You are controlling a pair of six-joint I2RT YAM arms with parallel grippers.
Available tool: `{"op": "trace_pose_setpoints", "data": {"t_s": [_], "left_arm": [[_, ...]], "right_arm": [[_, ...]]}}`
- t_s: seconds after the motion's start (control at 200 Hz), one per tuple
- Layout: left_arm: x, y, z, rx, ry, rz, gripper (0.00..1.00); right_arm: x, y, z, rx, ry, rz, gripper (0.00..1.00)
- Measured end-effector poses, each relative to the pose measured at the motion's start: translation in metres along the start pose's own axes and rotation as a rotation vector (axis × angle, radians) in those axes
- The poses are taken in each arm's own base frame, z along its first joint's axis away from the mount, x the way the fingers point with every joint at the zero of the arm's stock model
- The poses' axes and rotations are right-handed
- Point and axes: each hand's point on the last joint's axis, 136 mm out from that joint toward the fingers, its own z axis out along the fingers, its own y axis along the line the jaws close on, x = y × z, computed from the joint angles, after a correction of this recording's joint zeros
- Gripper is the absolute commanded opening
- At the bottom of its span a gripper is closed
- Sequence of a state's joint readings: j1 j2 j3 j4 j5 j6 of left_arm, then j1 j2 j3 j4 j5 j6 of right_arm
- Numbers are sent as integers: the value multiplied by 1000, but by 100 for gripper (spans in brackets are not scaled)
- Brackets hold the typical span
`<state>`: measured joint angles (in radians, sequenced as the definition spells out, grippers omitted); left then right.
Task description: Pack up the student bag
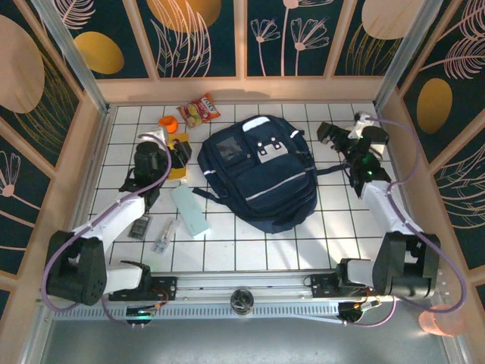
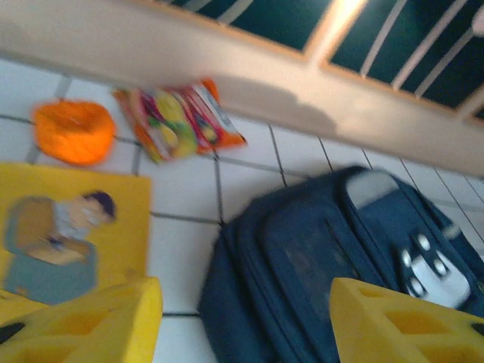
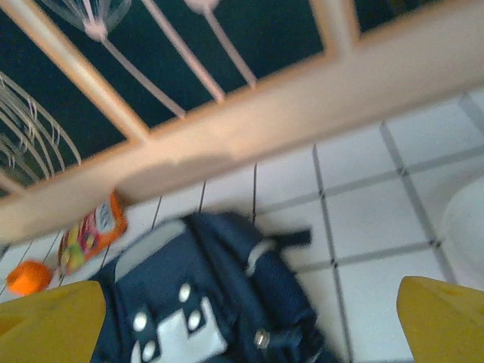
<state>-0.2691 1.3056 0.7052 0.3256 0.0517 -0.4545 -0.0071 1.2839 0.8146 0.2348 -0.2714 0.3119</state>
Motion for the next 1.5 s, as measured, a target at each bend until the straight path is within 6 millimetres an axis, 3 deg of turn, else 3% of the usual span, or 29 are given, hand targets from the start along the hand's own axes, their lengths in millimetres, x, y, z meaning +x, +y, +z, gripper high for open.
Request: {"op": "trace_pose_setpoints", "data": {"t_s": [0.095,0.215,0.445,0.781,0.986,1.106,1.231,1.301,1.386,1.501], "left_arm": [[33,-21,17,45,112,-8,55],[65,-42,34,93,223,-21,49],[96,-41,57,87,319,-57,47],[121,-37,99,77,394,-68,43],[111,-47,138,92,373,-66,43],[104,-53,151,106,363,-53,48],[92,-61,143,124,345,-11,51],[76,-68,127,144,313,30,52],[48,-84,93,190,241,113,53],[14,-119,48,281,132,257,54]], "right_arm": [[50,9,15,-3,164,56,95],[98,29,19,-31,299,102,87],[170,46,10,-31,462,179,86],[213,70,-16,-44,487,256,78],[242,107,-40,-110,533,308,78],[243,125,-49,-144,542,313,79],[203,137,-58,-170,453,317,80],[174,144,-66,-202,387,321,80],[141,143,-75,-231,300,335,80],[122,127,-77,-223,244,367,80]]}}
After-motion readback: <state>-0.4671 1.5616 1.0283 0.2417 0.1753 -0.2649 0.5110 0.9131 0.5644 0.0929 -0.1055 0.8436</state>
